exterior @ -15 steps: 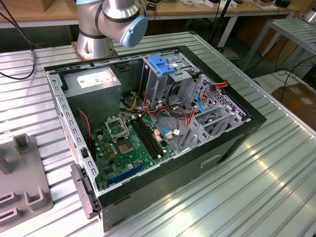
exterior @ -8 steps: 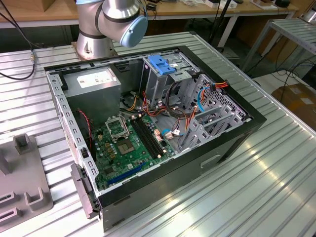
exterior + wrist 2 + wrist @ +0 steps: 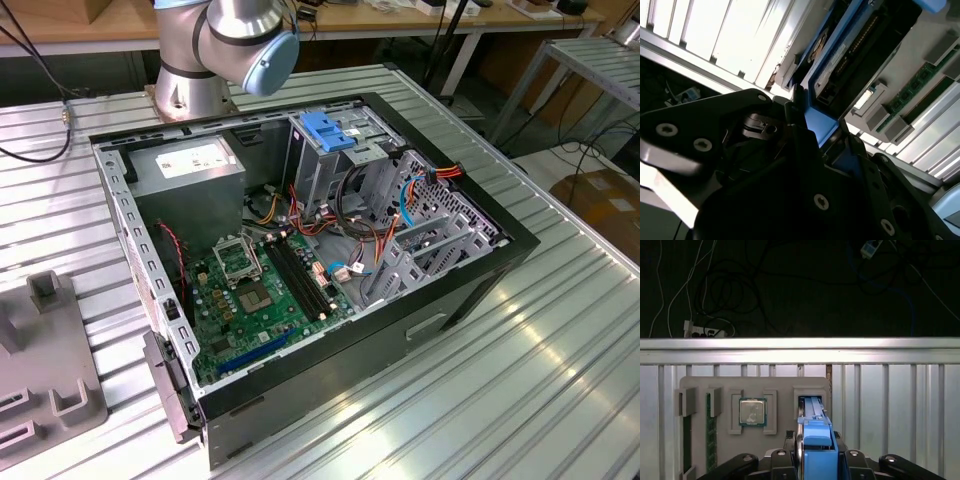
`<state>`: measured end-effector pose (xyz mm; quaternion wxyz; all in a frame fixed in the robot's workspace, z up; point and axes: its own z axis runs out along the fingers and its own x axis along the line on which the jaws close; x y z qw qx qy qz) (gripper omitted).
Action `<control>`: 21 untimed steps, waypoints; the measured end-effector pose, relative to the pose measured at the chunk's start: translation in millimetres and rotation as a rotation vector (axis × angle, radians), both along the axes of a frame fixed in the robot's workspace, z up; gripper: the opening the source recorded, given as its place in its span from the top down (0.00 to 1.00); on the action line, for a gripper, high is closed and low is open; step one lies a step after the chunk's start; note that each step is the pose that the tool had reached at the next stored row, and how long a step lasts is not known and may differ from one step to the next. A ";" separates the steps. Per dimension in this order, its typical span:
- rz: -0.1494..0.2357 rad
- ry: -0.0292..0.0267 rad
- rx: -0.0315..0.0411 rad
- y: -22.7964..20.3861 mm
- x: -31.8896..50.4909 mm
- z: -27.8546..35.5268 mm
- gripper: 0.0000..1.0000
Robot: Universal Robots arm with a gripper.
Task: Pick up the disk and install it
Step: 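Pick up the disk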
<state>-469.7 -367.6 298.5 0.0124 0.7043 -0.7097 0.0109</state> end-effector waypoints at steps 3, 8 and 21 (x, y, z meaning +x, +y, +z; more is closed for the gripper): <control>0.000 -0.0004 0.0002 0.7 0.9 -1.4 0.60; 0.000 0.0001 -0.0001 1.0 1.2 -1.8 0.61; 0.000 -0.0002 0.0000 1.0 1.2 11.2 0.64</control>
